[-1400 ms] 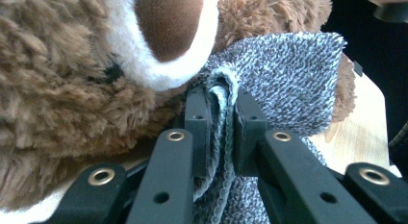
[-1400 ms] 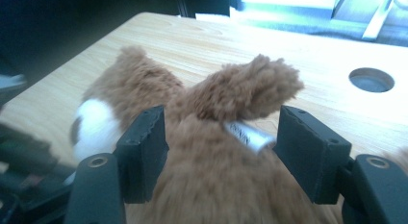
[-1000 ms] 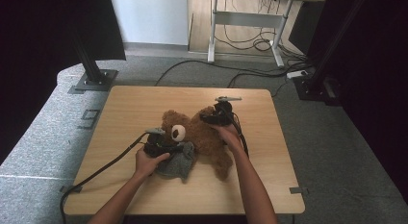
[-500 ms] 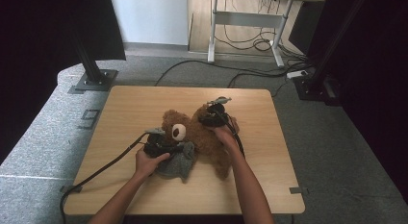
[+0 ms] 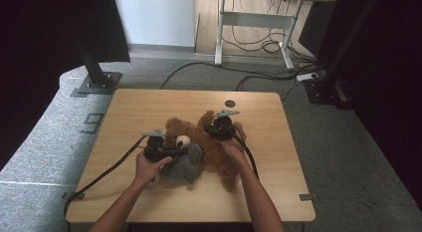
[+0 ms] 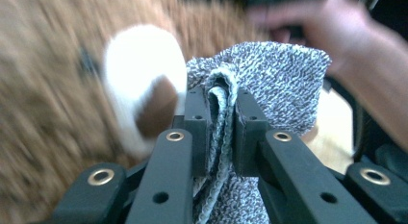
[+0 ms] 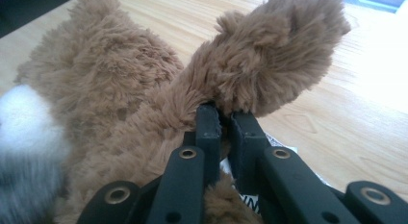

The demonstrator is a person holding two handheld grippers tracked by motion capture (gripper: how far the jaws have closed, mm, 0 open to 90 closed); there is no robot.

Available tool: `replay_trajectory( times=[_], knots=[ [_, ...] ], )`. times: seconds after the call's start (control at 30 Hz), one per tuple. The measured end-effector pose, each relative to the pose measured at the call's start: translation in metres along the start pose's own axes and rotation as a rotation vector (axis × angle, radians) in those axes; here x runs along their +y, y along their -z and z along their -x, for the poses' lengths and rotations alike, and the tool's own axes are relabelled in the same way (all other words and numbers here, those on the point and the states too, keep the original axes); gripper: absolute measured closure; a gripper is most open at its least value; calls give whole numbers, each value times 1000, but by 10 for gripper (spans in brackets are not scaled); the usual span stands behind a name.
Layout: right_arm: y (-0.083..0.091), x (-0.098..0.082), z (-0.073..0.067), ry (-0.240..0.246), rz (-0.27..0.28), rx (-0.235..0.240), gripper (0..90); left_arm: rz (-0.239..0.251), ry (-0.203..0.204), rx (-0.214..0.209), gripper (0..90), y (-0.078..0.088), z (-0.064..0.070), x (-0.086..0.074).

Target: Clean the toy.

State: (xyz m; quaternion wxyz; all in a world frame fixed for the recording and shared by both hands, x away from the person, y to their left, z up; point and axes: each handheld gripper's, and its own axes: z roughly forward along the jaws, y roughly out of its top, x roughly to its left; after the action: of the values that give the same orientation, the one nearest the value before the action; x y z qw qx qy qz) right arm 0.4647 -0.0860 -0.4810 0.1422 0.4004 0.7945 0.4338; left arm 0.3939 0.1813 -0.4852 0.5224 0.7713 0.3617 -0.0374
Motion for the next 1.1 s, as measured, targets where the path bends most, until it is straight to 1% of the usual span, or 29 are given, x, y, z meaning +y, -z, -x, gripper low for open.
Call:
replay_trajectory(
  times=[0.1, 0.13, 0.2, 0.3, 0.37, 0.43, 0.5, 0.57, 0.67, 0.73, 0.77, 0.87, 0.93, 1.0, 1.07, 1.1],
  knots=[
    [6, -7, -9, 19, 16, 6, 829, 38, 1, -1, 785, 9, 1, 7],
    [8, -9, -11, 29, 23, -1, 827, 46, 0, 0, 785, 11, 0, 9],
    [11, -14, -17, 52, 48, -30, 825, 71, 4, 4, 785, 14, -1, 13],
    [15, -20, -23, 93, 79, -43, 825, 110, 5, 6, 785, 19, -2, 19],
    [17, -22, -23, 97, 94, -36, 824, 142, 15, 13, 785, 23, -4, 23],
    [18, -23, -23, 103, 92, -26, 824, 170, 21, 21, 785, 27, -7, 28],
    [19, -24, -24, 107, 94, -15, 822, 171, 24, 52, 785, 28, -11, 30],
    [19, -25, -24, 116, 99, -8, 819, 149, 37, 76, 785, 25, -16, 31],
    [21, -25, -25, 116, 104, 8, 814, 127, 63, 81, 785, 19, -23, 28],
    [21, -26, -25, 116, 110, 16, 802, 119, 68, 81, 788, 16, -25, 26],
    [22, -26, -25, 113, 113, 23, 781, 114, 70, 85, 790, 14, -25, 24],
    [23, -26, -24, 96, 112, 50, 704, 106, 51, 93, 797, 9, -24, 20],
    [23, -23, -23, 83, 104, 65, 607, 101, 42, 101, 803, 7, -23, 19],
    [23, -20, -22, 71, 92, 76, 511, 96, 46, 101, 807, 6, -24, 17],
    [24, -15, -22, 55, 83, 58, 450, 93, 52, 95, 808, 6, -25, 16],
    [24, -12, -21, 39, 79, 51, 415, 96, 51, 95, 809, 6, -26, 15]
  ],
)
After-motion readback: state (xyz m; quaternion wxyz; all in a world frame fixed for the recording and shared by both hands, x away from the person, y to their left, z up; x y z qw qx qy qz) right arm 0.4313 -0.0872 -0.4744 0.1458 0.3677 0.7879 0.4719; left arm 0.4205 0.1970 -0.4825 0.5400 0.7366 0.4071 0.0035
